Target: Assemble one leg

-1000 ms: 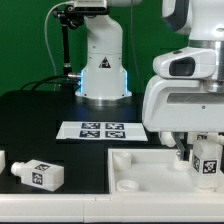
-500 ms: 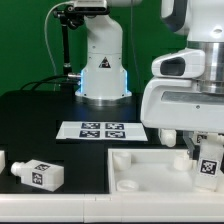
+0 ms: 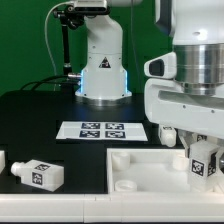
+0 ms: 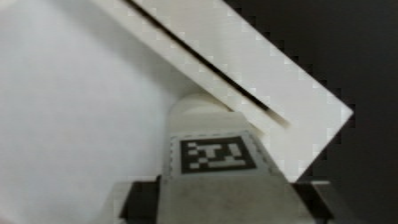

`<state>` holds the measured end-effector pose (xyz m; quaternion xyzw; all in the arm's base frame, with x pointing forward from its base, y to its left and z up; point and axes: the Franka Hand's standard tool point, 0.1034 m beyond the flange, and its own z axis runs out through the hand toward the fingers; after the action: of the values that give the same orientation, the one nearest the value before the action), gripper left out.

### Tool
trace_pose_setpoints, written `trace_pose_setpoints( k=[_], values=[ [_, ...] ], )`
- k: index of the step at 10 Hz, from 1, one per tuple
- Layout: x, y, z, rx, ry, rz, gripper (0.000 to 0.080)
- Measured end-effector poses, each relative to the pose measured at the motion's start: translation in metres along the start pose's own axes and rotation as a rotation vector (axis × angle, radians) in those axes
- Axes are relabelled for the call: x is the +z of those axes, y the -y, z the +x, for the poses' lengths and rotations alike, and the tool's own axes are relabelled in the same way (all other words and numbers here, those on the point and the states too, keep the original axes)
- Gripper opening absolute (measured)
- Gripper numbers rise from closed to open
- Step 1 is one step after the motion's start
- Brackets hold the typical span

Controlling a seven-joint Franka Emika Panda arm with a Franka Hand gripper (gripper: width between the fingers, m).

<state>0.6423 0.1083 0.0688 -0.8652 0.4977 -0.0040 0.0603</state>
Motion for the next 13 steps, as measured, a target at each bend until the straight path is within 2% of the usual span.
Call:
trace_pose_setpoints(
  k=[3,4,5,6,7,8,9,12,13],
  values=[
    [0.001,0.000,-0.001,0.332,0.023,0.015,0.0287],
    [0.001,0.000,-0.001,0.320,0.022,0.014,0.0321],
    [0.001,0.000,-0.001,0.269,0.021,0.014,0.0454],
    [0.000,0.000,0.000,0.082,0.018,0.012,0.0454],
    [-0.001,0.001,0.002,-0.120,0.018,0.015,0.0602],
    [-0.001,0.001,-0.006,-0.279,0.038,-0.007,0.0635],
    [0.000,0.003,-0.011,-0.372,0.038,-0.013,0.0635],
    [0.000,0.001,-0.008,-0.545,0.036,-0.013,0.0649],
    [0.000,0.001,-0.005,-0.690,0.018,-0.024,0.0649]
  ],
)
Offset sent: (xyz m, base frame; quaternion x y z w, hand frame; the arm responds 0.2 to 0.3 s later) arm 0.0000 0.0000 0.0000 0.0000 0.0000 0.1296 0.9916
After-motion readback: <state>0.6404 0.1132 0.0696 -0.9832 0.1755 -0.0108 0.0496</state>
